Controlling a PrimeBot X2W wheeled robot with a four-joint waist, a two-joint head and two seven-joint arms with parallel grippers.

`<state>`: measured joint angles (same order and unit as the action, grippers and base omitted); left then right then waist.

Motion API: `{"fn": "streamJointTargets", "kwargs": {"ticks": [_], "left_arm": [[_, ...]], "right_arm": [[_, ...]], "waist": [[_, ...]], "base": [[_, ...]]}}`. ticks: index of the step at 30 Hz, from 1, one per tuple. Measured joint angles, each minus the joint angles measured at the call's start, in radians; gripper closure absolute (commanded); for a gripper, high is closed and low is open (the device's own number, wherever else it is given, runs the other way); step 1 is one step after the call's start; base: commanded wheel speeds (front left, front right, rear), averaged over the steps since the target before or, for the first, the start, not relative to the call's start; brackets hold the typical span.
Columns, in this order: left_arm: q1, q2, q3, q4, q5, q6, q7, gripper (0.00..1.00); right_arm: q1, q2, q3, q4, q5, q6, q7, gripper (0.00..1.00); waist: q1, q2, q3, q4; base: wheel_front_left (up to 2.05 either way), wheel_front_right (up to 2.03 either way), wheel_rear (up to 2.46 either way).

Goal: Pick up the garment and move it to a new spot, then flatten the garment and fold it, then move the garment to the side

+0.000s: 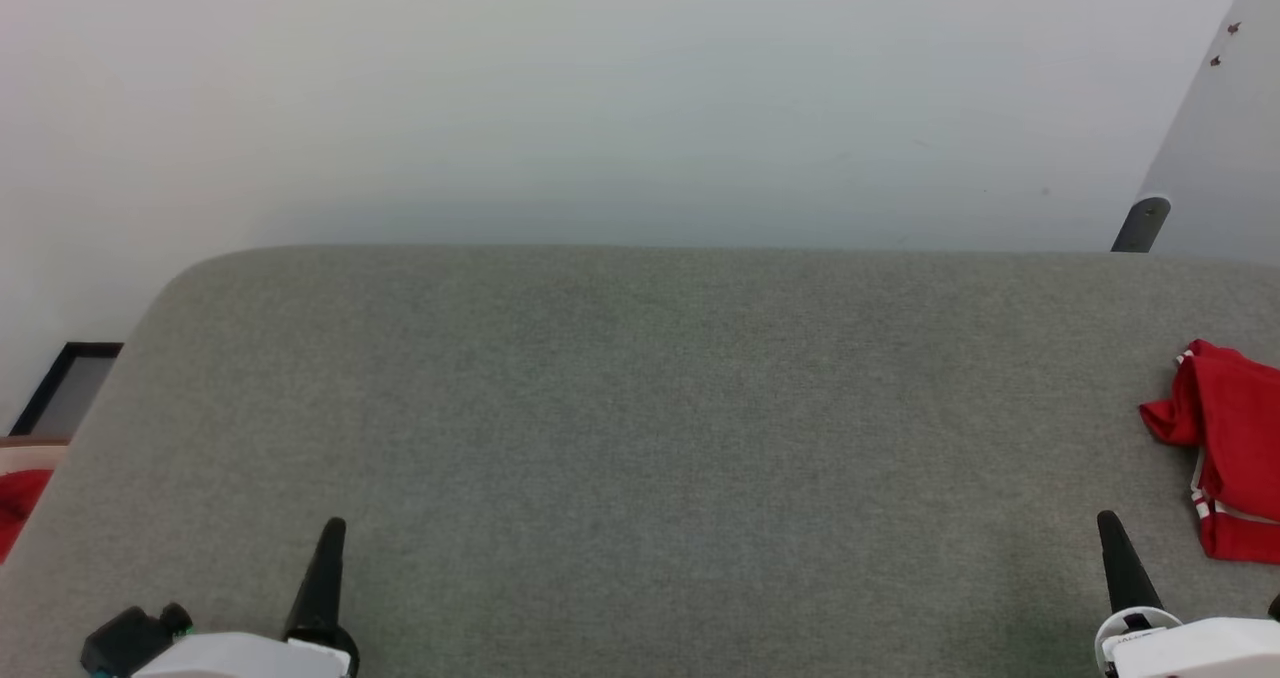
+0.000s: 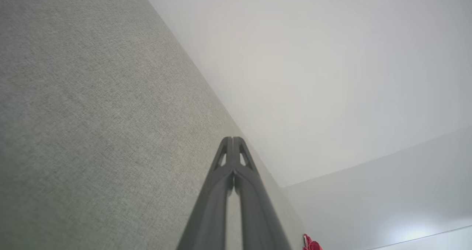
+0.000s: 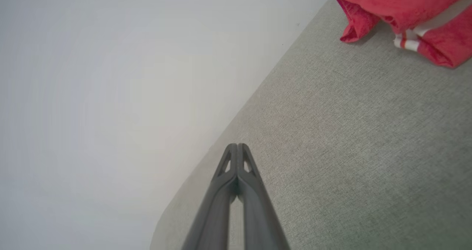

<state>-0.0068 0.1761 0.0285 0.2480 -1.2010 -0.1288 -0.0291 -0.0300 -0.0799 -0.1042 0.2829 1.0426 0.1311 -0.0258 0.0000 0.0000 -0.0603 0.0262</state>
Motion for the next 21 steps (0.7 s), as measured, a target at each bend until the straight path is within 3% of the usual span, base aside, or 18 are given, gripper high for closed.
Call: {"fn": "streamJointTargets", "kwargs": {"ticks": [21], "left_arm": [[-0.037,-0.048,0.033,-0.001,-0.154,0.0,0.053,1.0]], "right_arm": [[-0.023,0.011,-0.004,-0.013,0.212,0.0,0.053,1.0]], "waist": [[0.0,0.0,0.02,-0.008]], "base": [[0.0,0.0,0.0]]}}
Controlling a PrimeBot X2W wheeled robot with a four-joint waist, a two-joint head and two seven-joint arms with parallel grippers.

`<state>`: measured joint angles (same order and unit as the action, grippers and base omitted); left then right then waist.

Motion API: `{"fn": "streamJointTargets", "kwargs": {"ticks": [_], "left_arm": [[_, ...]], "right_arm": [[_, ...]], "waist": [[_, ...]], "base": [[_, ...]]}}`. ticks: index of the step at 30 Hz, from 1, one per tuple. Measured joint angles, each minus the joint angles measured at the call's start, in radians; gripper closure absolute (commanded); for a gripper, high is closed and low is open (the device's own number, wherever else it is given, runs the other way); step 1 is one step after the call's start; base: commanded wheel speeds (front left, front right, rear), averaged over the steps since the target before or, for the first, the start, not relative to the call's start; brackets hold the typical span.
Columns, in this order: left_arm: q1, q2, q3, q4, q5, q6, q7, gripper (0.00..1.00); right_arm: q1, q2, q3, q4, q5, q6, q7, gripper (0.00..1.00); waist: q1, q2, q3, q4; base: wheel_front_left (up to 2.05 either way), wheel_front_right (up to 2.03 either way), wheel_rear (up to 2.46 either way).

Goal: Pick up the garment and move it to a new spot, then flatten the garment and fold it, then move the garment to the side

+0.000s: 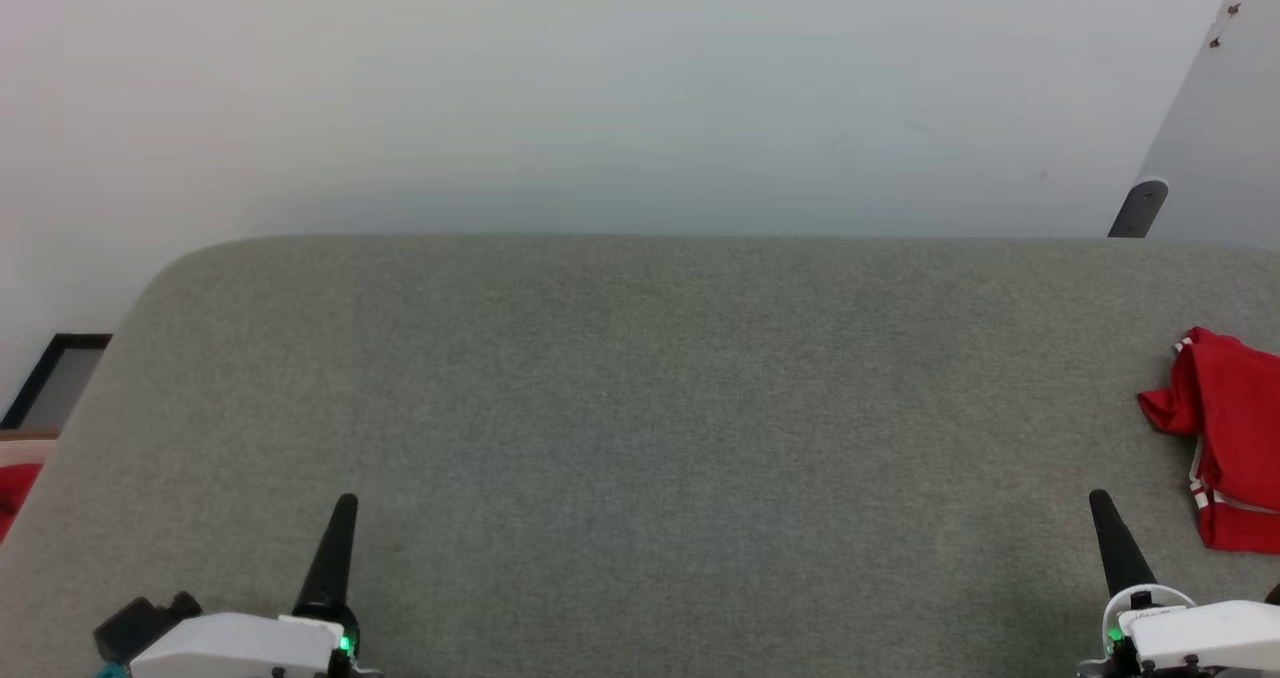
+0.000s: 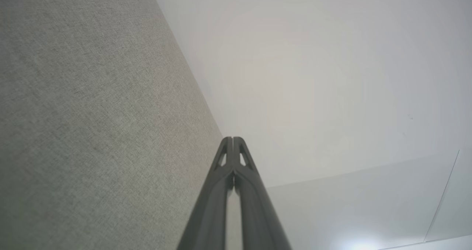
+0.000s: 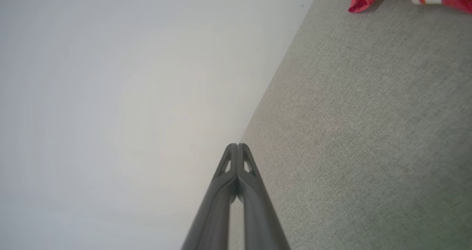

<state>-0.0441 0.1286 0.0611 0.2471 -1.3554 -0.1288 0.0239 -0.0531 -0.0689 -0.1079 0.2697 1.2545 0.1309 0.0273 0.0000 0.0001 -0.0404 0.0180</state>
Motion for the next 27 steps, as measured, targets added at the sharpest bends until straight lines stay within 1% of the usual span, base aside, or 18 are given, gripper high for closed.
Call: {"fn": "streamJointTargets", "kwargs": {"ticks": [27], "left_arm": [[-0.039,-0.051,0.034,-0.001,-0.16,0.0,0.057,1.0]], "right_arm": [[-0.034,0.011,-0.004,-0.015,0.223,0.0,0.054,1.0]], "waist": [[0.0,0.0,0.026,-0.011]], "base": [[0.0,0.0,0.0]]}}
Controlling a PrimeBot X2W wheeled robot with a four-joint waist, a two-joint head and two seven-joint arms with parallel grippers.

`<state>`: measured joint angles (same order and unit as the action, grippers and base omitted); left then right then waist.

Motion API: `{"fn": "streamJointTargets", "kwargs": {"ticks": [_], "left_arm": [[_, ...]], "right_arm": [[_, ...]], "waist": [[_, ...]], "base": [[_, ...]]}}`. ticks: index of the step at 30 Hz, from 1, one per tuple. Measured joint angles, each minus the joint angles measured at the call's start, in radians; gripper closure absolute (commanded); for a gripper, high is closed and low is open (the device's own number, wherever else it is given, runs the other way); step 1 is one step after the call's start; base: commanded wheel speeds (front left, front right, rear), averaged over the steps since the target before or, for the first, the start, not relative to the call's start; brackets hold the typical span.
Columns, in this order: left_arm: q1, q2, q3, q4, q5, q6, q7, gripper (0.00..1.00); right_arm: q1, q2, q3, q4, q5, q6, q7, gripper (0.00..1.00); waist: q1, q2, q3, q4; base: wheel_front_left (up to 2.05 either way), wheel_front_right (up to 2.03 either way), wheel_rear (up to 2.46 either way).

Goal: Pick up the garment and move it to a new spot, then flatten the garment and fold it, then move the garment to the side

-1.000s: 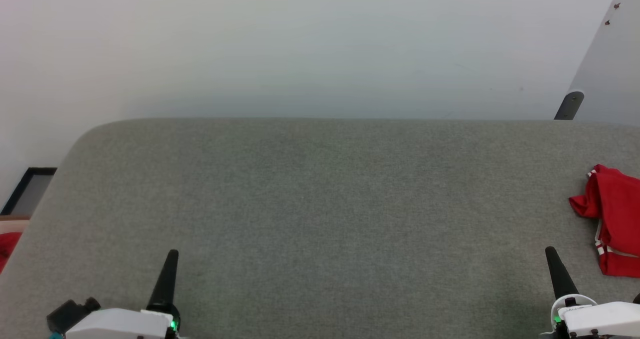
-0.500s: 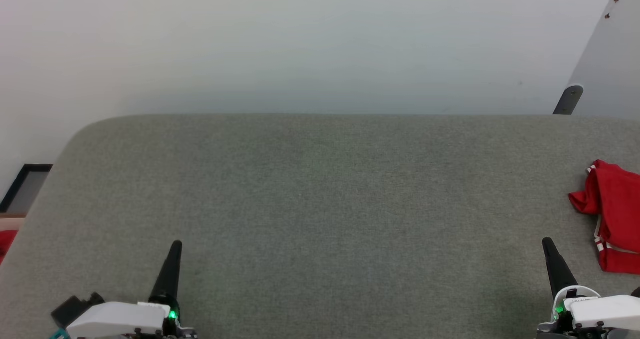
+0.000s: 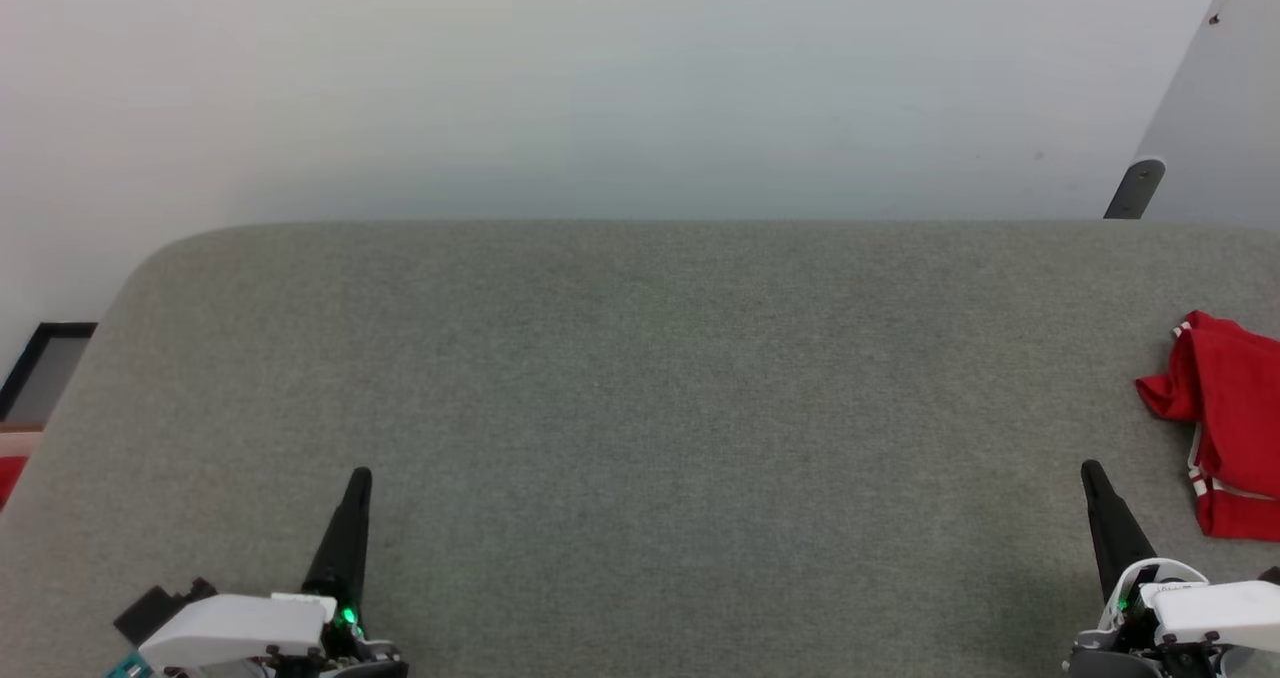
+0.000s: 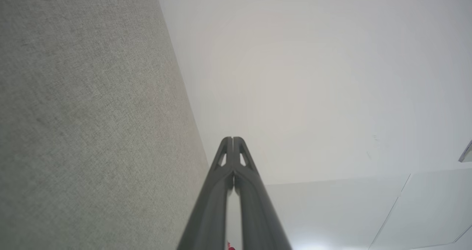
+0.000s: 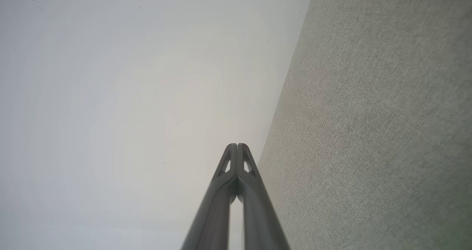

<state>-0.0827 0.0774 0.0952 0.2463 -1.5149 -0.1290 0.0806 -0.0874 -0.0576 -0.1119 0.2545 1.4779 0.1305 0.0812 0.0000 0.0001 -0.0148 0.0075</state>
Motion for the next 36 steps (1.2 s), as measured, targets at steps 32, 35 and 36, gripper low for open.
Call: {"fn": "streamJointTargets", "kwargs": {"ticks": [32,35,36], "left_arm": [[-0.022,-0.03,0.02,0.0,-0.096,0.0,0.035,1.0],[-0.022,-0.03,0.02,-0.001,-0.096,0.0,0.035,1.0],[-0.022,-0.03,0.02,0.0,-0.096,0.0,0.035,1.0]], "right_arm": [[-0.021,0.006,-0.003,-0.009,0.133,0.0,0.034,1.0],[-0.021,0.006,-0.003,-0.009,0.133,0.0,0.034,1.0],[-0.021,0.006,-0.003,-0.009,0.133,0.0,0.034,1.0]], "waist": [[0.0,0.0,0.018,-0.007],[0.0,0.0,0.018,-0.007],[0.0,0.0,0.018,-0.008]], "base": [[0.0,0.0,0.0],[0.0,0.0,0.0],[0.0,0.0,0.0]]}}
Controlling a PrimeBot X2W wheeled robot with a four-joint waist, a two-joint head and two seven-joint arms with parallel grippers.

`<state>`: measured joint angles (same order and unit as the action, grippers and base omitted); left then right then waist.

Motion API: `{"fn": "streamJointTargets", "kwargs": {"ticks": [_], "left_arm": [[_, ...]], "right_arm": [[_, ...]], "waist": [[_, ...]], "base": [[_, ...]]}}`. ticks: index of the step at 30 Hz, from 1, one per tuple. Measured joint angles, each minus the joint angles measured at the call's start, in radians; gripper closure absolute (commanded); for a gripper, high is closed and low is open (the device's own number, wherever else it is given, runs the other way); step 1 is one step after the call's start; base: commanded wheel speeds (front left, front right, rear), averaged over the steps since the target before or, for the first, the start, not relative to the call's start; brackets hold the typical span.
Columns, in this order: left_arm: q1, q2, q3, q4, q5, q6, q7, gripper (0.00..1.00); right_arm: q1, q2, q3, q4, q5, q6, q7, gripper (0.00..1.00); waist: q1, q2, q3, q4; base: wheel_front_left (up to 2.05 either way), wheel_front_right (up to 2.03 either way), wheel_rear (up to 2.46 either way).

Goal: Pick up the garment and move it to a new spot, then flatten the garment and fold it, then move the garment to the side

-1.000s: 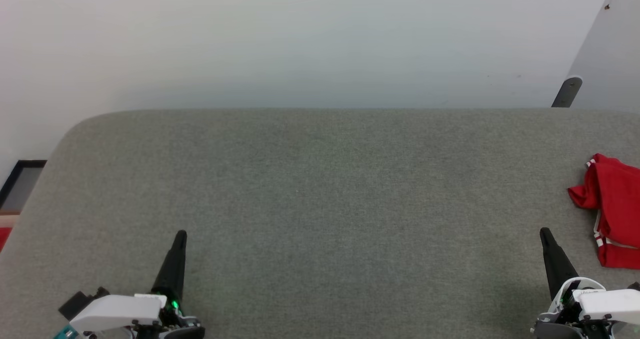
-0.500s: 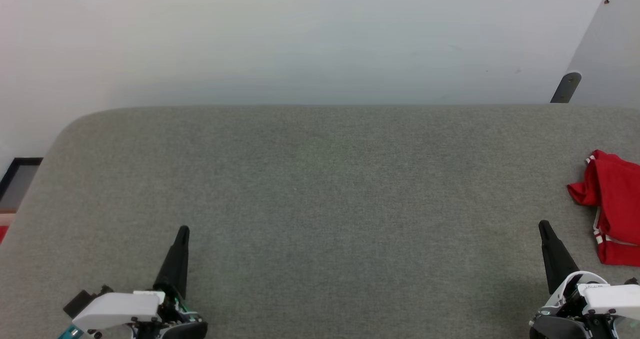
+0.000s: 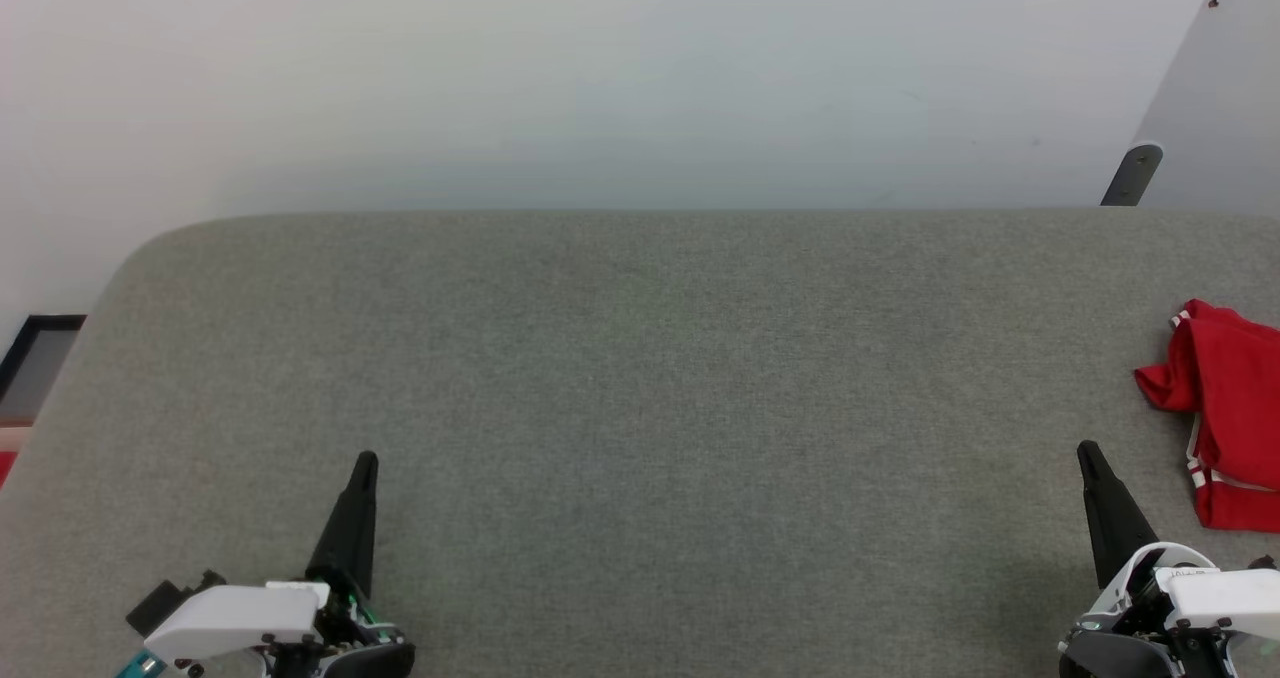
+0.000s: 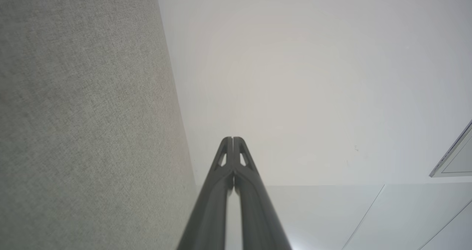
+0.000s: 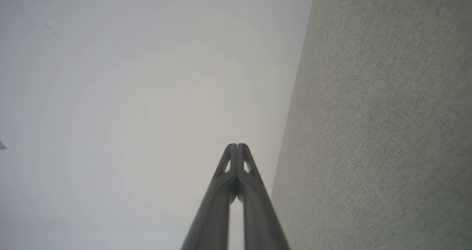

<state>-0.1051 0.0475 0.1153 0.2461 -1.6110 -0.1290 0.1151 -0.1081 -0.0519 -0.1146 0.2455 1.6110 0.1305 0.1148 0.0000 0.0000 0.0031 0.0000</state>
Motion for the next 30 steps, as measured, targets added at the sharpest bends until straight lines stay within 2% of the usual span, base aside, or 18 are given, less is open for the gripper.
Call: {"fn": "streamJointTargets", "kwargs": {"ticks": [30], "left_arm": [[0.0,0.0,0.0,0.0,0.0,0.0,0.0,1.0]], "right_arm": [[0.0,0.0,0.0,0.0,0.0,0.0,0.0,1.0]], "waist": [[0.0,0.0,0.0,0.0]], "base": [[0.0,0.0,0.0]]}}
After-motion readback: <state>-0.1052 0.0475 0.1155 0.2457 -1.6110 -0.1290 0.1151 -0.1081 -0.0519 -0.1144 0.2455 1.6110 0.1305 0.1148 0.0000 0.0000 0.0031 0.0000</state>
